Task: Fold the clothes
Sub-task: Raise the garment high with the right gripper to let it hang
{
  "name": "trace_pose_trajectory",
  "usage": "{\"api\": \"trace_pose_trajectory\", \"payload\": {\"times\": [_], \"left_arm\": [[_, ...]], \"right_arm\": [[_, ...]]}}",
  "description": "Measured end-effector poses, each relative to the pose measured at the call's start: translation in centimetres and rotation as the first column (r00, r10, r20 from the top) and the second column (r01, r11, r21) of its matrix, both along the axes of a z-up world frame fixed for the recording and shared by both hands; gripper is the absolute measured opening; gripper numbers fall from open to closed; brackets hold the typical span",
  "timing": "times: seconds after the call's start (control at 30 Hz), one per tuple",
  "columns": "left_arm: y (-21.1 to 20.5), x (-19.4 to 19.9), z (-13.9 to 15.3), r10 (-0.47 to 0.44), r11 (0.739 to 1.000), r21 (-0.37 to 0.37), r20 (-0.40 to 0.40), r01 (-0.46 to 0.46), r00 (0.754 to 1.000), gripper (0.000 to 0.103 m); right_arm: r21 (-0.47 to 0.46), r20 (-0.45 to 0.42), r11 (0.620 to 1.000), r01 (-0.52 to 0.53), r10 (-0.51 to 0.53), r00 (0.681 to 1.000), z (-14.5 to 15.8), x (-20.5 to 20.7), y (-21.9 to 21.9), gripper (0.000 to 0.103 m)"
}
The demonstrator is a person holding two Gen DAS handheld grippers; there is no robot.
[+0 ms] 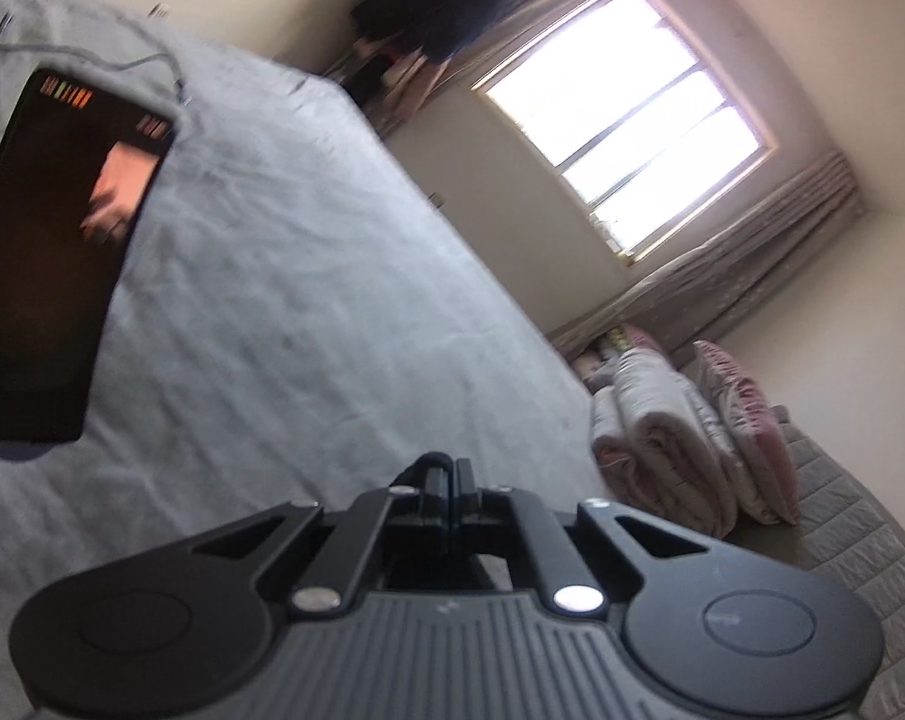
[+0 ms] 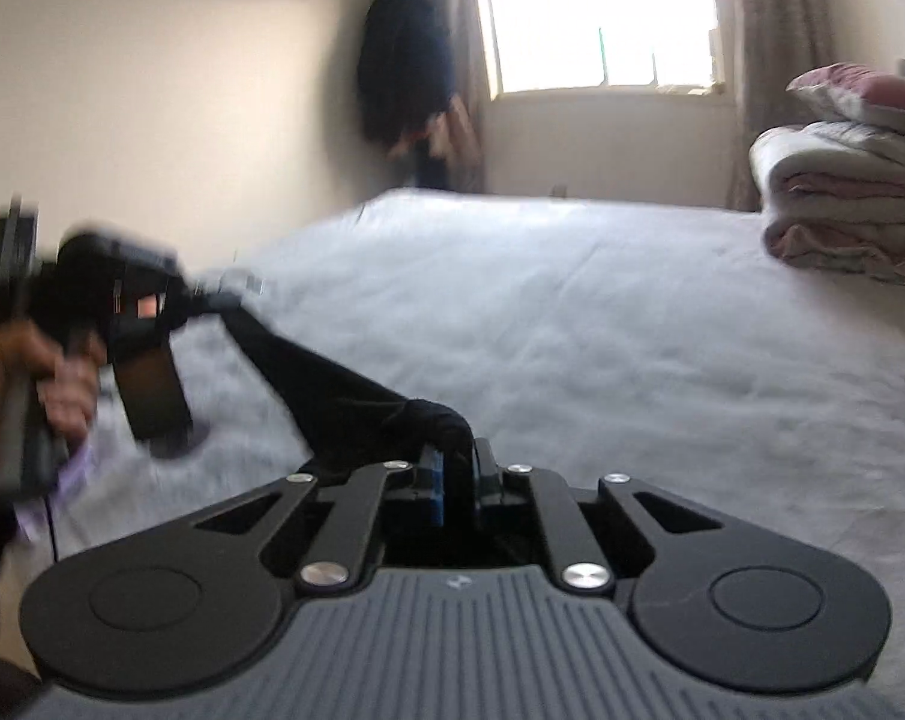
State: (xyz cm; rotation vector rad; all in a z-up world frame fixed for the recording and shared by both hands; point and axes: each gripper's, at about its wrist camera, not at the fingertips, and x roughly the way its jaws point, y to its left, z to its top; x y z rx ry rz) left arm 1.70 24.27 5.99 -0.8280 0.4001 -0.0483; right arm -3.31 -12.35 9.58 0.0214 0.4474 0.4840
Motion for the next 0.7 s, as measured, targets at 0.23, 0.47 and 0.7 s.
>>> {"api": "trace_pose_trajectory", "payload": {"times": [0.23,0.47,0.7], "left_arm": [[-2.5,-3.5,5.4,-0.012,0.999,0.049,0.116,0.006,0.993,0.001],[-5.1,-9.5,14.3,-0.022,0.990,0.137,0.276,-0.017,0.961,0.001],[-7.2,-13.2,21.6,-0.040,0.972,0.228,0.394,-0.055,0.918,0.001]], "right_arm": [[0.037,0.126,0.997,0.073,-0.077,0.989,5.8,-3.2,-4.3,0.009],[0.070,0.253,0.993,0.096,-0.111,0.961,10.8,-7.1,-6.0,0.009],[0.101,0.360,0.989,0.109,-0.138,0.923,15.9,-10.7,-7.1,0.009]]}}
